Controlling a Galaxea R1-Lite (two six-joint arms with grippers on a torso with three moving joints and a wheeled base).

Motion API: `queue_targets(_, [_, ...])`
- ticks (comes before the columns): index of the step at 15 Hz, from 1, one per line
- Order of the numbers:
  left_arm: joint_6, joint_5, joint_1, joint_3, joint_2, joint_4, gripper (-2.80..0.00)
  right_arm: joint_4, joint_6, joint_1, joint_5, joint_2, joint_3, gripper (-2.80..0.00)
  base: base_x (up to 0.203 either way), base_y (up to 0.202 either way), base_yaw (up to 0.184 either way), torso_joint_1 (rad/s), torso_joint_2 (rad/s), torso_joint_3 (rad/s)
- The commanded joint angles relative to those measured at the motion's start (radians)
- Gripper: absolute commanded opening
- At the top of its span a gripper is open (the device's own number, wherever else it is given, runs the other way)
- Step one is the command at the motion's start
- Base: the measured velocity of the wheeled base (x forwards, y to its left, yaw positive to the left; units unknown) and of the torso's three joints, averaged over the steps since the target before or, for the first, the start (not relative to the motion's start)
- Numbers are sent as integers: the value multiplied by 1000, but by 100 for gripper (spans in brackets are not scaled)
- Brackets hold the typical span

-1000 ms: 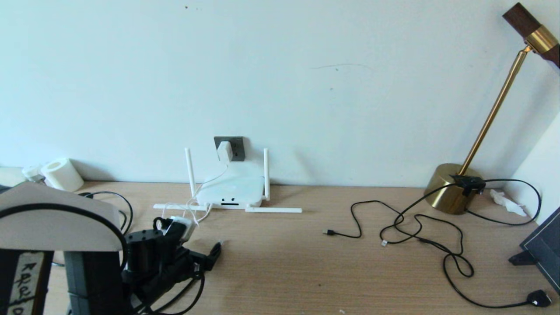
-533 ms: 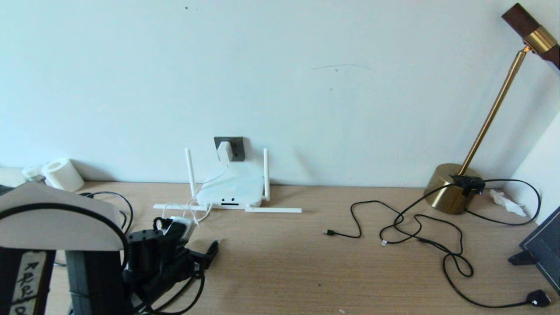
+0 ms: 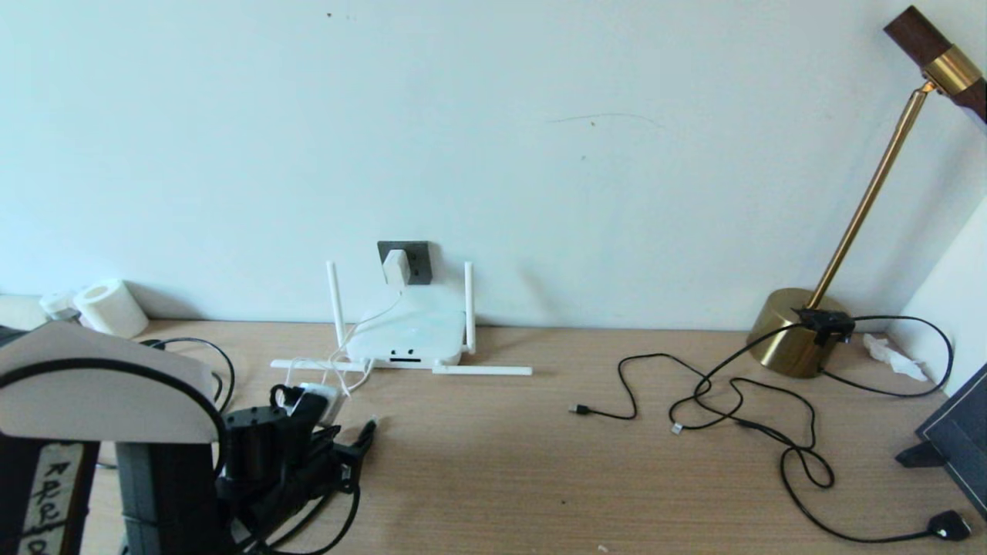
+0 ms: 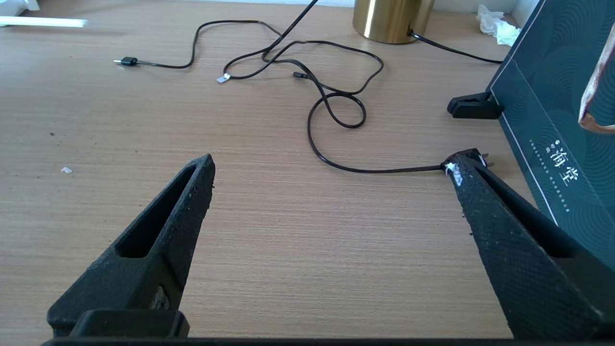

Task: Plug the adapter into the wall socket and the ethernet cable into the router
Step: Plug cable into router interface

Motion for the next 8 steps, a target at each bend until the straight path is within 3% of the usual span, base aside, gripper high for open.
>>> queue_targets(1, [0,-2,0,3,9,-4,-280,1,-1,0,0,0,0,0,0,0,0,0,0,0])
queue_targets(8, [0,-3,-6,15,-9,-4,-280,3,-1,0,0,0,0,0,0,0,0,0,0,0])
